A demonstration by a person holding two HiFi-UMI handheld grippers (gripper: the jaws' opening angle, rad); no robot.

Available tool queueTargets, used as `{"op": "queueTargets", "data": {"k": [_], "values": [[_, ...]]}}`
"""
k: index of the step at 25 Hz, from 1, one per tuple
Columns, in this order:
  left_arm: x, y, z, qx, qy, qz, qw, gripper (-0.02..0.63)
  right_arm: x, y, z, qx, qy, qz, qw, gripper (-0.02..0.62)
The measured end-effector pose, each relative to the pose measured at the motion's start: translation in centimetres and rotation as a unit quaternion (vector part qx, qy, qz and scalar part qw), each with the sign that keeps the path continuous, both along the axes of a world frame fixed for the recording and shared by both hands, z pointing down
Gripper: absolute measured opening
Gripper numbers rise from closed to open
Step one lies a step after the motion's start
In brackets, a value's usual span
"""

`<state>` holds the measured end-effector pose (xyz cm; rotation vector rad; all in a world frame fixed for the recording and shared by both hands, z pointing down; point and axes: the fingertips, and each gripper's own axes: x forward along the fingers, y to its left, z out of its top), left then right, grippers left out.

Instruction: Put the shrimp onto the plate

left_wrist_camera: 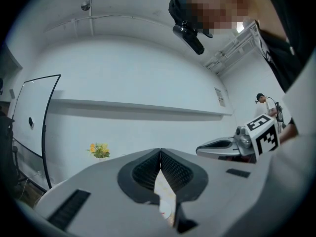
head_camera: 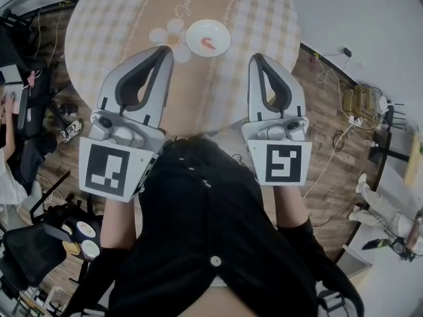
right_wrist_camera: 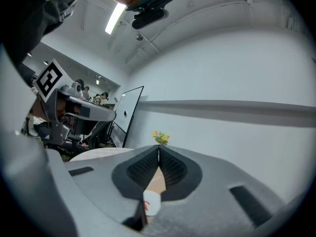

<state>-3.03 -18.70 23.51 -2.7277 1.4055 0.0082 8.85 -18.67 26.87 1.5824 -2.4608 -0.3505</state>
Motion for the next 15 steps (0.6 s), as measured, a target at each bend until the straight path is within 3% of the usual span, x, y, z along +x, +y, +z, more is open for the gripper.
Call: {"op": "queueTargets", "data": {"k": [15], "values": [[0.0,0.7,1.3,-0.019,-0.02,0.013,0.9995,0.005,0.2,0.4,-0.1,0.0,0.005,0.004,1.0,0.002]]}}
